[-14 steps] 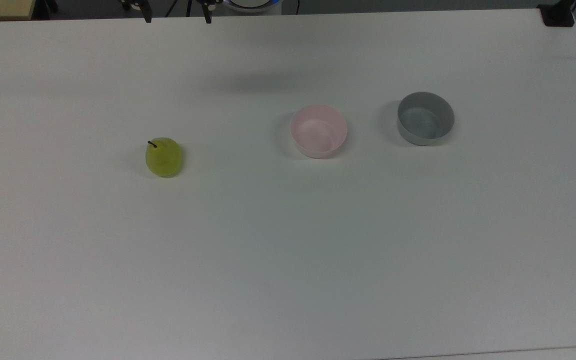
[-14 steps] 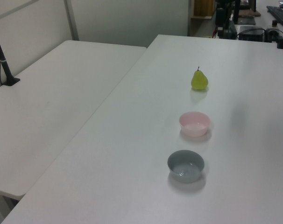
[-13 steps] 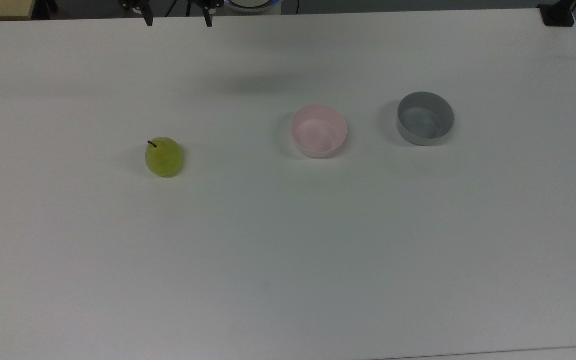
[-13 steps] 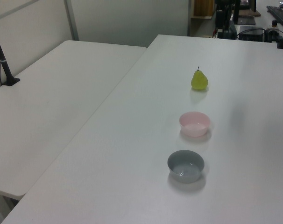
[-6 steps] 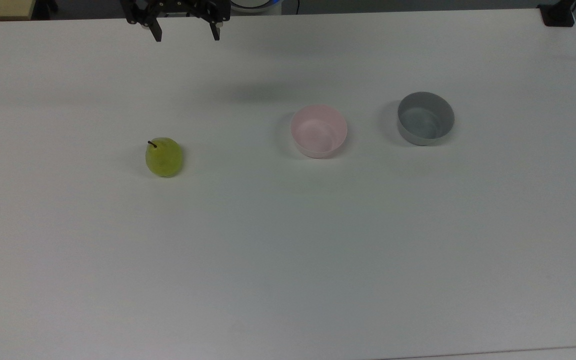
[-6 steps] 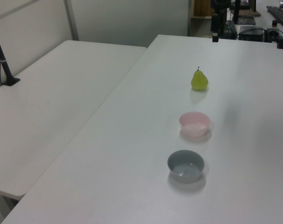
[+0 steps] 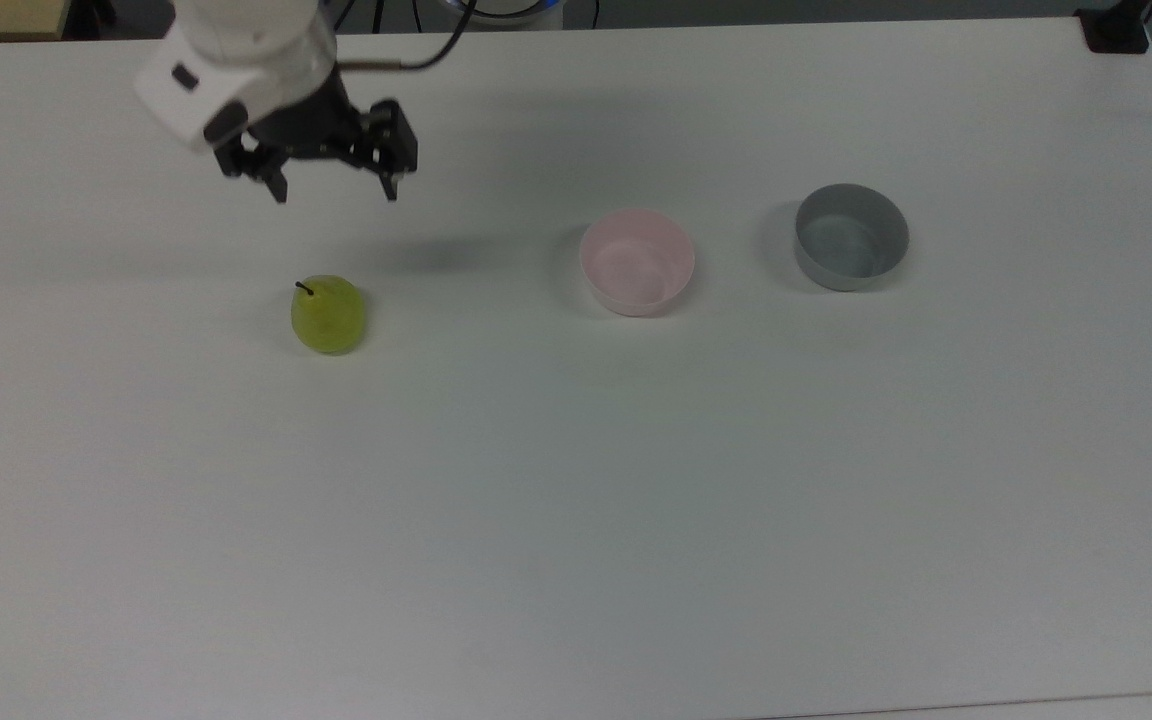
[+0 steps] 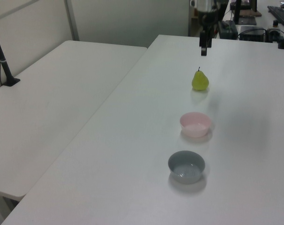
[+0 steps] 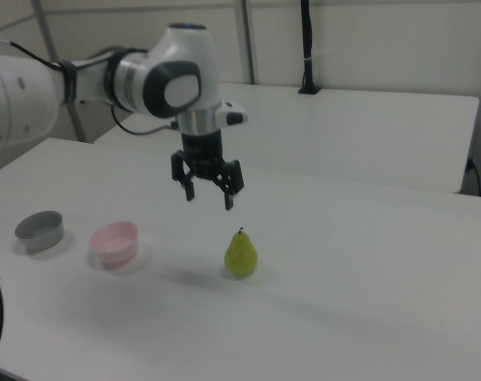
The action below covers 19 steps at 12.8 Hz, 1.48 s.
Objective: Place the pear in the bowl
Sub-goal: 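Move the gripper down toward the green pear, then lower the open gripper around the green pear and close it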
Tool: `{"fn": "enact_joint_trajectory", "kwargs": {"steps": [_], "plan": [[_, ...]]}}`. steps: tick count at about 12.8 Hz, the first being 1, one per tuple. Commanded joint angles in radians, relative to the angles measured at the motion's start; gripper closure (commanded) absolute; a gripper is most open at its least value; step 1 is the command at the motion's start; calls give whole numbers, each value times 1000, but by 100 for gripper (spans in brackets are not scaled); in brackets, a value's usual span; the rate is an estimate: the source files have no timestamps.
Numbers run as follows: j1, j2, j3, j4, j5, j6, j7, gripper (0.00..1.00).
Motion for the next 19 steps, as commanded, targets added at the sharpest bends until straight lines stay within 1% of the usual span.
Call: {"fn": "enact_joint_trajectory", "kwargs": {"steps": [1, 4, 6, 8, 10, 12, 13, 14, 15, 16, 17, 19], "plan": [[13, 111, -35, 25, -25, 81, -32, 0], [13, 153, -66, -4, -48, 147, -67, 0], [13, 197, -67, -10, -68, 194, -67, 0], [15, 231, -72, -10, -73, 237, -67, 0], [41, 262, -72, -21, -73, 254, -58, 0], [42, 269, -72, -51, -94, 267, -56, 0], [48, 269, -72, -57, -105, 267, -55, 2], [50, 263, -72, -56, -119, 265, -53, 42], [49, 253, -72, -56, -116, 256, -52, 71], [45, 233, -72, -56, -111, 250, -50, 86], [41, 207, -72, -56, -106, 238, -50, 96], [39, 159, -72, -51, -102, 182, -52, 98]]}}
